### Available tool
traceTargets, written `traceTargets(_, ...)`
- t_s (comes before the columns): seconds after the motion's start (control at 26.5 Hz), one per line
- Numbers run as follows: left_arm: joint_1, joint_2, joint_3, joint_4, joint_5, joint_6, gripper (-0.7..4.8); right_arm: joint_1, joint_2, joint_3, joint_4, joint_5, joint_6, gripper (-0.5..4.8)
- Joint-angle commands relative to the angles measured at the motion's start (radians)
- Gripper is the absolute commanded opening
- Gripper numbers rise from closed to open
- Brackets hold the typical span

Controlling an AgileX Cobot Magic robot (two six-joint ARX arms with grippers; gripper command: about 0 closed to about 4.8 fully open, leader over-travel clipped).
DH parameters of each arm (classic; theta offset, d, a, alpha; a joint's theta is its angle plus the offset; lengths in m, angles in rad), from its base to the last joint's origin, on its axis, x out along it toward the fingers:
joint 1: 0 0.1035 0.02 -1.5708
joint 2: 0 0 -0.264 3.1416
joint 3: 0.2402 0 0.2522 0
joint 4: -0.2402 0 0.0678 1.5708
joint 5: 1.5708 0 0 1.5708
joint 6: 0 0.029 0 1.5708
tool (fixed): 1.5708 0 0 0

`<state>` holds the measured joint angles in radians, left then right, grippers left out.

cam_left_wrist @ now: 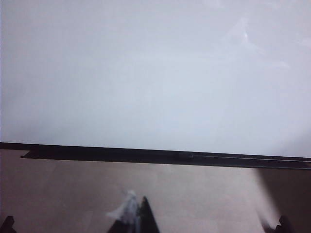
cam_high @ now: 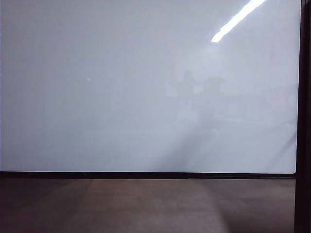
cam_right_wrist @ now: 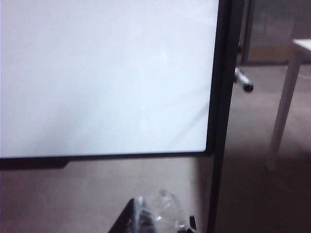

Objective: Reach to the right to find the marker pen, pick it up, and write the number 4 on the whiteboard.

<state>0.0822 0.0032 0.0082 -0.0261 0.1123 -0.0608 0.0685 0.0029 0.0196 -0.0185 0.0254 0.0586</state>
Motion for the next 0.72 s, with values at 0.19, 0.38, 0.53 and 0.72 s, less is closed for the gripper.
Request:
traceTargets(0.19, 0.001, 0.001, 0.003, 0.021, -0.004, 0.002, -0.05, 0.000, 0.000, 0.004, -0.032, 0.002, 0.001, -0.02)
traceTargets(0.38, 0.001, 0.001, 0.003, 0.016, -0.030, 0.001, -0.05, 0.000, 0.000, 0.006, -0.028, -0.001, 0.001, -0.02)
traceTargets(0.53, 0.000, 0.001, 0.045, 0.027, -0.029, 0.001, -0.05, 0.002, 0.000, 0.062, -0.024, -0.026, 0.026, 0.10)
traceTargets(0.72, 0.000, 0.001, 0.196, -0.087, -0.029, -0.003, -0.05, 0.002, 0.017, 0.240, -0.068, -0.024, 0.080, 3.75)
